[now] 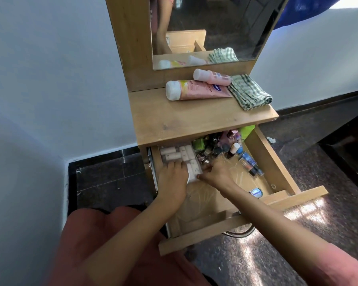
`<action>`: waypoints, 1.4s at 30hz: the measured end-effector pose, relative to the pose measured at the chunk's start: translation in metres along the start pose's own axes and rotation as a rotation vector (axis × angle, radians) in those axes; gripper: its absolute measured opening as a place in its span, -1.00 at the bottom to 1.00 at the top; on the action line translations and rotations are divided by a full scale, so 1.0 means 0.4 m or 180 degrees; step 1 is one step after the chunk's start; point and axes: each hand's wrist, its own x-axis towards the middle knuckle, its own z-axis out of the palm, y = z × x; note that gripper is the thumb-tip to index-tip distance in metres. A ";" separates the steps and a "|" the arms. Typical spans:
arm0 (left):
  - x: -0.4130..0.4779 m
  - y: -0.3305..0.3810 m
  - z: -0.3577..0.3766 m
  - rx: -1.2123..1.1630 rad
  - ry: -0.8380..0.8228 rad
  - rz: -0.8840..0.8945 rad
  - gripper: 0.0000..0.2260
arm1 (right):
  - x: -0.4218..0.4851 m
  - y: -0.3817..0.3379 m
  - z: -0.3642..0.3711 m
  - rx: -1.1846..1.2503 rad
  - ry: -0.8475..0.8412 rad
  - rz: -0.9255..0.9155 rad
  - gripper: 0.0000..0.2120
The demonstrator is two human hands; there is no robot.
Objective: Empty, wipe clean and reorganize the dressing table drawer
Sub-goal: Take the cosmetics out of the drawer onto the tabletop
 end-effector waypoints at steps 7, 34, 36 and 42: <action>0.004 0.005 0.022 0.0162 0.0125 -0.0076 -0.45 | 0.003 -0.006 0.005 -0.0154 0.0021 0.0226 -0.81; 0.000 -0.007 -0.026 -0.0581 -0.0207 0.0050 -0.44 | 0.004 -0.030 0.003 0.2045 -0.0392 0.1354 -0.85; -0.012 -0.010 -0.031 -0.0758 -0.0188 0.0112 -0.38 | -0.002 -0.029 -0.008 0.2059 -0.0455 0.1364 -0.73; -0.052 -0.008 -0.048 -0.1658 -0.0186 -0.0019 -0.41 | -0.047 -0.018 -0.049 0.2163 -0.0620 0.1424 -0.88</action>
